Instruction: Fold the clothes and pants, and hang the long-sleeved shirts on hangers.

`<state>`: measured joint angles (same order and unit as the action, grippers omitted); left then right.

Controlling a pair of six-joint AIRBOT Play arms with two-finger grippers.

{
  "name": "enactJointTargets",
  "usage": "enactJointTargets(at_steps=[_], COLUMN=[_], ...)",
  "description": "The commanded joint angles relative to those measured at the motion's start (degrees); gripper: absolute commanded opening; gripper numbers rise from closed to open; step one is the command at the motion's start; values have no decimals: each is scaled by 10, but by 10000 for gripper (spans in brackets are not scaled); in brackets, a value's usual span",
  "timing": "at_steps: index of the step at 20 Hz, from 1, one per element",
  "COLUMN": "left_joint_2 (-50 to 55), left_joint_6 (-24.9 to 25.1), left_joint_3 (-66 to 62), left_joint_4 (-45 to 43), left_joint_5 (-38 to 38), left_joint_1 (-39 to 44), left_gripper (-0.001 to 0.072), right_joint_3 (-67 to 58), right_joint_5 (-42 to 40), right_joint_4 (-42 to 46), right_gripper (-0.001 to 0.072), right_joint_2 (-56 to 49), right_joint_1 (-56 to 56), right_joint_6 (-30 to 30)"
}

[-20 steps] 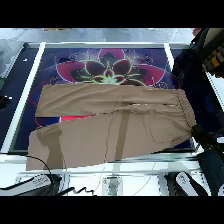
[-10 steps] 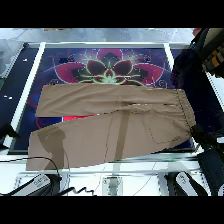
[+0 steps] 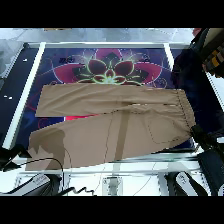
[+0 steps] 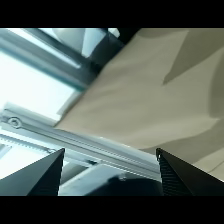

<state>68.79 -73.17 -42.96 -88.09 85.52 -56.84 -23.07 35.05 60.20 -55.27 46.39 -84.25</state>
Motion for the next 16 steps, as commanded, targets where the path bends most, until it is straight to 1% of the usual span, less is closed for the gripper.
enactJointTargets(at_steps=[1,3,4,5,7,9,10,13,15,16], left_joint_2=[0,0,0,0,0,0,0,0,0,0], left_joint_6=[55,60,73,82,86,113,119,120,127,128], left_joint_3=[12,22,29,38,54,66,69,71,74,78], left_joint_4=[7,18,35,54,58,54,42,0,6,8], left_joint_5=[-29,-62,-75,-87,-112,-115,-116,-120,-121,-122], left_joint_1=[-42,-44,-43,-43,-43,-43,-43,-43,-43,-41], left_gripper=[628,628,615,586,586,579,568,566,446,405], right_joint_3=[0,0,0,0,0,0,0,0,0,0], right_joint_5=[2,3,3,3,3,3,3,3,3,3], right_joint_4=[0,0,0,0,0,0,0,0,0,0], right_gripper=[21,21,21,21,21,21,21,21,21,21], right_joint_2=[0,0,0,0,0,0,0,0,0,1], right_joint_1=[0,0,0,0,0,0,0,0,0,0], right_joint_6=[0,0,0,0,0,0,0,0,0,0])
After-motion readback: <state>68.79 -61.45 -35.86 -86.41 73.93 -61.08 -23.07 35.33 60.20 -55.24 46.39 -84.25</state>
